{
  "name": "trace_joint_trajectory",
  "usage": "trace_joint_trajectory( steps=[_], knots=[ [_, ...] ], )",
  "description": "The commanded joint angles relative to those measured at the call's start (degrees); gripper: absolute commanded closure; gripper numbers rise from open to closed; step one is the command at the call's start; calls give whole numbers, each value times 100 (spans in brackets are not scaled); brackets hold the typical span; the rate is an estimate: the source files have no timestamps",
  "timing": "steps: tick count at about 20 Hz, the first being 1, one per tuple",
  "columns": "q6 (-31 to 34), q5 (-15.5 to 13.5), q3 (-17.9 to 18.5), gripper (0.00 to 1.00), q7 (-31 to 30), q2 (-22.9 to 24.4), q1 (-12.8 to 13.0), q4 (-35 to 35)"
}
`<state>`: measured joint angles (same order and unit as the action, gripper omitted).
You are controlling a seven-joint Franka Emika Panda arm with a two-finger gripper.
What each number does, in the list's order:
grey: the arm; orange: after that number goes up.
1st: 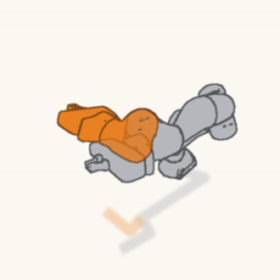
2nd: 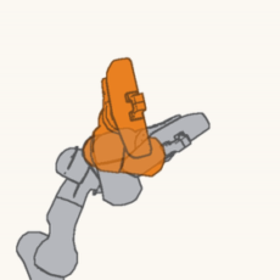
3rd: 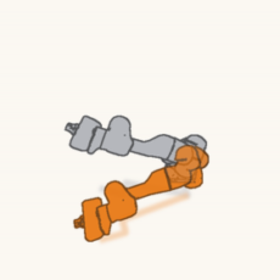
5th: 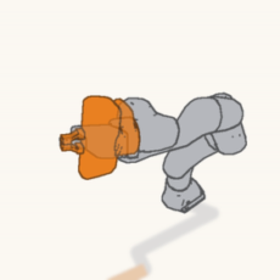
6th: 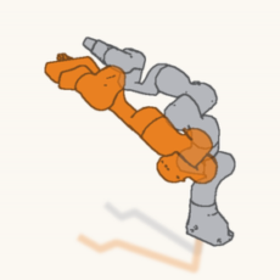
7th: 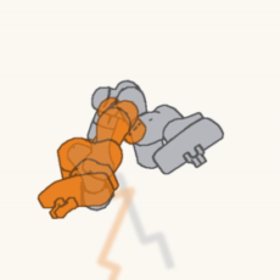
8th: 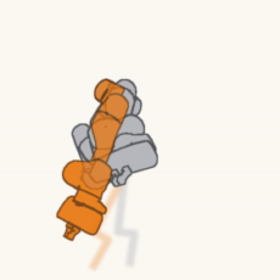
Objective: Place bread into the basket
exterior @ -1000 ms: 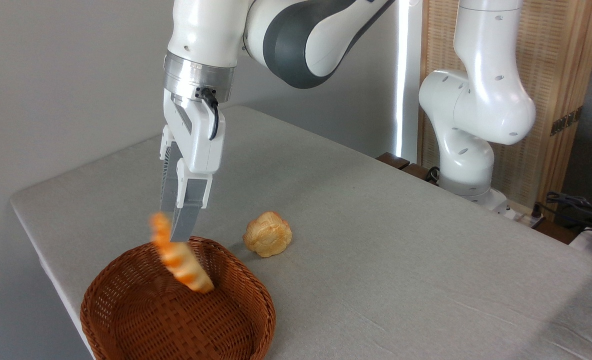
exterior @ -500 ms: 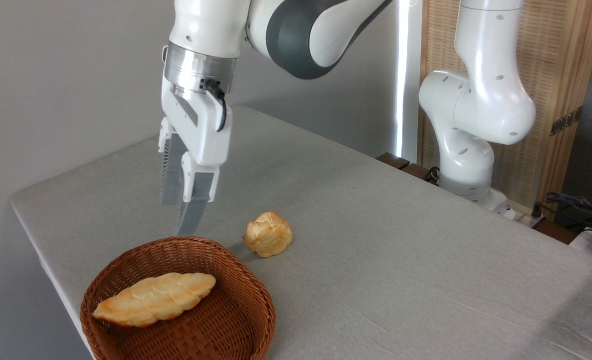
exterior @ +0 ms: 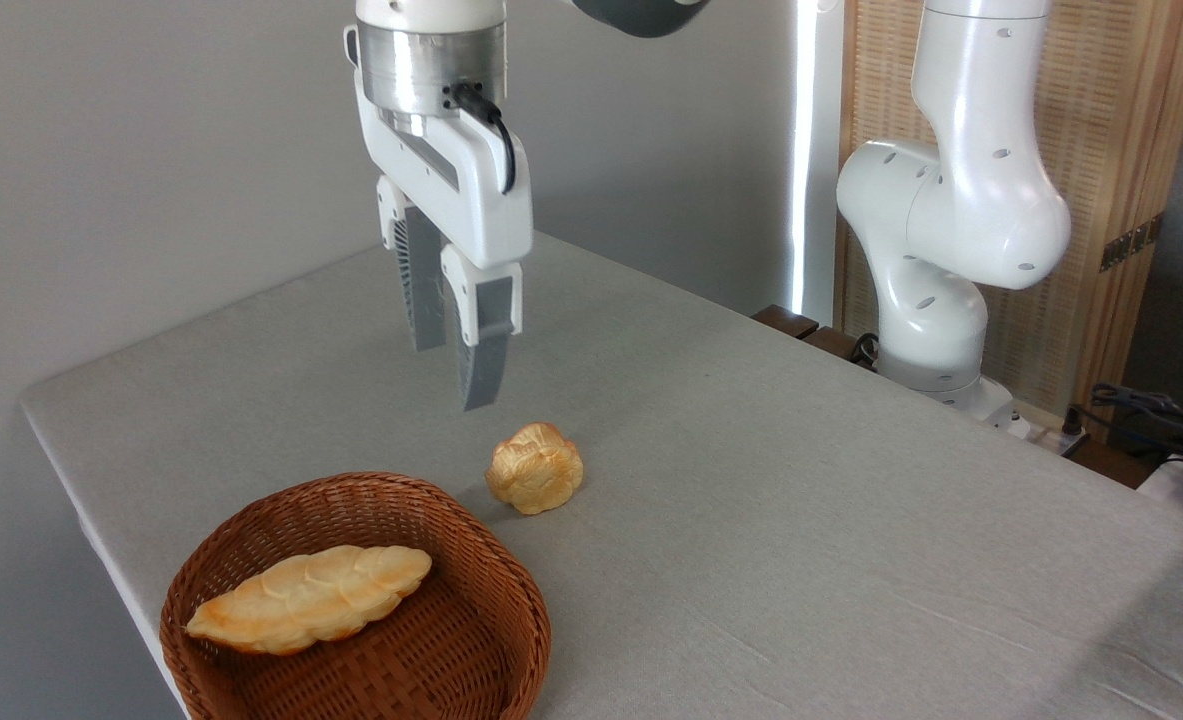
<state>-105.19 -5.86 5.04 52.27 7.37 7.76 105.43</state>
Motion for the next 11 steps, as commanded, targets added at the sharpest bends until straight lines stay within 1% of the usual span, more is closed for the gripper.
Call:
trace_joint_trajectory(
  steps=[1,3,4,11],
  knots=[
    [218,295,15,0,-409,-122,50,-111],
    [218,497,-81,0,-866,-201,94,-111],
    [218,551,-125,0,-859,-210,94,-111],
    [192,384,-82,0,-859,-210,85,-120]
  ],
)
